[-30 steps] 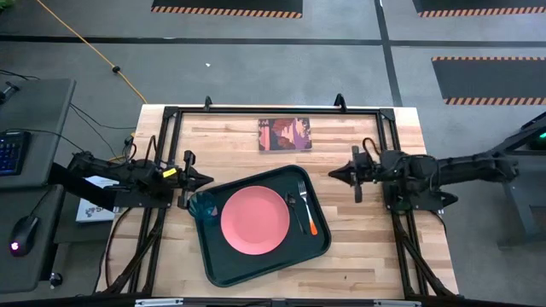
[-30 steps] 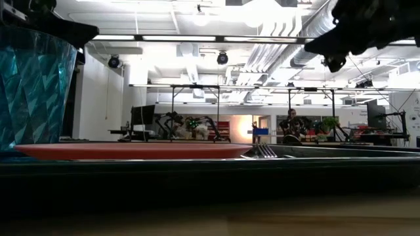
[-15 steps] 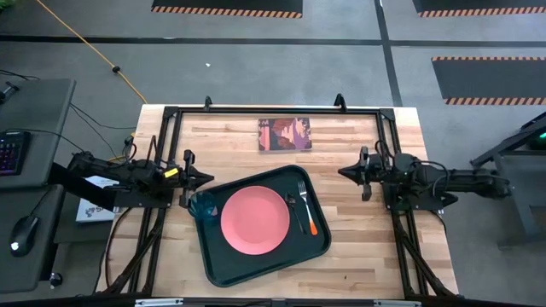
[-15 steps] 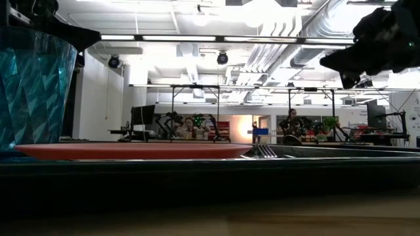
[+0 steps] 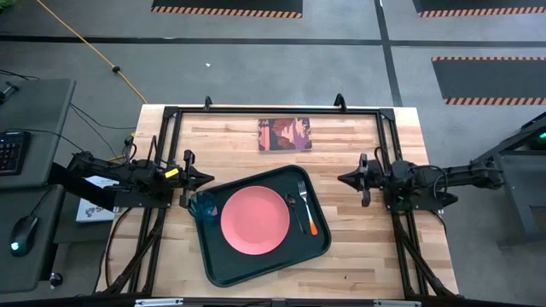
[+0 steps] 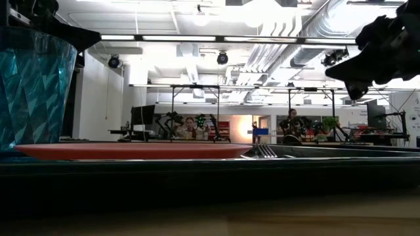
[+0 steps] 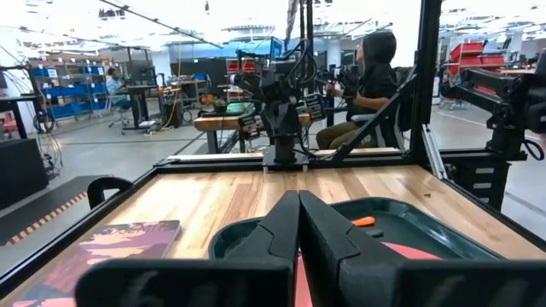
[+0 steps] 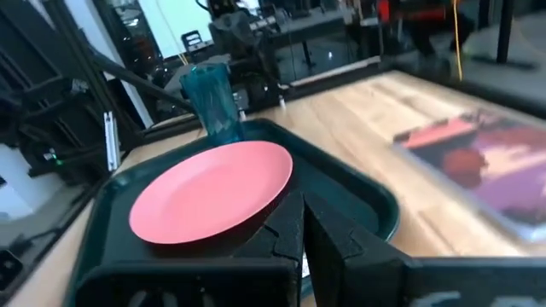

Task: Pick and place plate/cup/fork/spoon on tray
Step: Return to Home Position

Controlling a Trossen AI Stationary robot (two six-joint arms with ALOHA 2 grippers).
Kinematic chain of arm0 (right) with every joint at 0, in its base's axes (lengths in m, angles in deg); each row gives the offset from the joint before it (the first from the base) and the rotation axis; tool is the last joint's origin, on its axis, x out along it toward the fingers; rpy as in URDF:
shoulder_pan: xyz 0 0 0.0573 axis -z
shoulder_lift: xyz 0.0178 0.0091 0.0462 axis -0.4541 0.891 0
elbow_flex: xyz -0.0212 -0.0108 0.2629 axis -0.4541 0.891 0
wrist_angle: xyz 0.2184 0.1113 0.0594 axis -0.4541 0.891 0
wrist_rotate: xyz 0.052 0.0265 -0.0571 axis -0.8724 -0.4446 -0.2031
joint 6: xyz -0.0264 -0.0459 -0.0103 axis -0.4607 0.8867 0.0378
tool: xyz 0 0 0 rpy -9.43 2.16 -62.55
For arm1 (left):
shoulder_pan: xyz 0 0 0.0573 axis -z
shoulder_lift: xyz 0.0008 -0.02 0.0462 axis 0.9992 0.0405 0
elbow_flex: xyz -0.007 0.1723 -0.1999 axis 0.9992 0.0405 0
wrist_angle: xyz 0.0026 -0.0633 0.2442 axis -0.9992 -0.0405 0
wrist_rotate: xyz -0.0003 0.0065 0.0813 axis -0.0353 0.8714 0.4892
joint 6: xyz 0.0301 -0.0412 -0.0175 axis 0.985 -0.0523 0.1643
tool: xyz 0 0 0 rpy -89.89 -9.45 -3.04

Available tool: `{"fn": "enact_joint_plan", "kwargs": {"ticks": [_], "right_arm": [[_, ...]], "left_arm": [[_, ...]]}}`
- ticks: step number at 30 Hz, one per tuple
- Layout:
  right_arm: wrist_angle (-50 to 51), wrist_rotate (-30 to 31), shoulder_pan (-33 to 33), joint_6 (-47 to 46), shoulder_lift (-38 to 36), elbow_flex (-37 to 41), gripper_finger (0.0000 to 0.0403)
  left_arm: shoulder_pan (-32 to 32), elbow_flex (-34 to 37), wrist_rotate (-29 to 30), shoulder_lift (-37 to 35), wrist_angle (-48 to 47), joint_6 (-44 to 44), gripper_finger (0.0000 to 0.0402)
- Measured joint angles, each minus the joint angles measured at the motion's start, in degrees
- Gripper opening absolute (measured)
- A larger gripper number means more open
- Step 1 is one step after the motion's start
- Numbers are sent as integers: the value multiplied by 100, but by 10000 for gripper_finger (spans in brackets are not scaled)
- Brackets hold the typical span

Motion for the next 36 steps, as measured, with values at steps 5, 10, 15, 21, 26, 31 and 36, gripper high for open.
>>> {"fn": "enact_joint_plan", "kwargs": {"ticks": [5,10,15,21,26,31,36], "right_arm": [[190,-7,0,-429,-1,0,0],[256,-13,0,-498,-1,0,0],[268,-15,-5,-497,-162,2,0],[258,-39,-11,-497,-1131,4,0],[-173,-17,-74,-496,-1122,4,0],[-84,-17,-164,-497,-1122,4,0],[-15,-15,-175,-495,-1122,6,0]], "left_arm": [[0,0,0,0,-2,-1,0],[7,0,7,-25,-10,-2,0],[17,0,0,-234,32,-5,0],[15,2,-4,-237,-489,-13,0],[15,2,-37,-240,-482,-8,0],[15,2,-44,-240,-483,-6,0],[17,2,-44,-240,-474,-6,0]]}}
